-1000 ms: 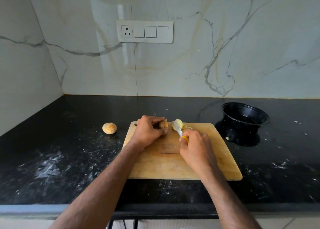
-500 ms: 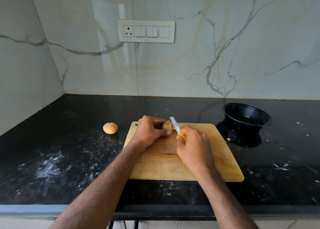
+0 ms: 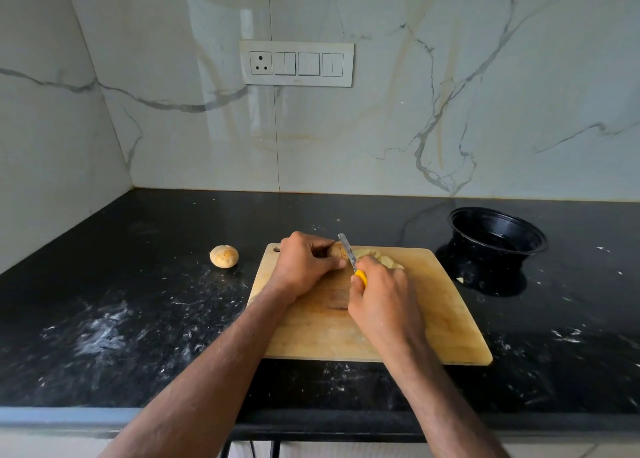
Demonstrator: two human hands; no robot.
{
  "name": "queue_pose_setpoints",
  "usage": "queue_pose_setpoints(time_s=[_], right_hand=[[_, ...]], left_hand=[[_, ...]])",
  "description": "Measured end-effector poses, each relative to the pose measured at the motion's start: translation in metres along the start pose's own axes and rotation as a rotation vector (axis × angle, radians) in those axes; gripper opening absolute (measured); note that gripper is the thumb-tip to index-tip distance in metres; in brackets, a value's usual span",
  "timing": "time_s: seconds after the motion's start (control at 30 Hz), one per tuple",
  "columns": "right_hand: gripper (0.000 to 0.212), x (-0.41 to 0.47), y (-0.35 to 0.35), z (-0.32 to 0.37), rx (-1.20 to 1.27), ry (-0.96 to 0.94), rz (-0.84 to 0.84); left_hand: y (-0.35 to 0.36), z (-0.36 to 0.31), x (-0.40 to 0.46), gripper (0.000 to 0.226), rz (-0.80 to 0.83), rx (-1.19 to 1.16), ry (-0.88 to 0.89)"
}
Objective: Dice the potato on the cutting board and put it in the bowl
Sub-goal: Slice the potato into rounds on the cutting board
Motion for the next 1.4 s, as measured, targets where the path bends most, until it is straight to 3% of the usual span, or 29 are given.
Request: queue_pose_setpoints(time_s=[0.27,0.6,0.97,1.4], right_hand=[[0.024,0.004,-0.006,0.011,-0.114,-0.041,0.005],[0.02,0.012,-0.007,0.01,-0.081,-0.067,0.067],[0.014,0.021,0.0,0.009,-0.072,-0.066,0.116],[0.017,0.03,0.015,0.007,-0.065,-0.063,0.141]], left_hand=[[0.001,-0.002,0.0,0.026,-0.002,0.027,0.016],[0.003,-0.003,0.001,0.009,0.038,0.037,0.024],[0.006,-0.001,0.004,0.009,0.046,0.098,0.043],[0.005,-0.002,0.004,0.03,0.013,0.115,0.053]])
Point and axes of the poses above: each hand's wrist, its own x-axis towards the middle knuckle, its own y-axis out of the palm, z = x × y, the point moved 7 cm from there along x, towards the middle knuckle, and after that the axes turned 5 degrees about z, right-handed, at the moved point
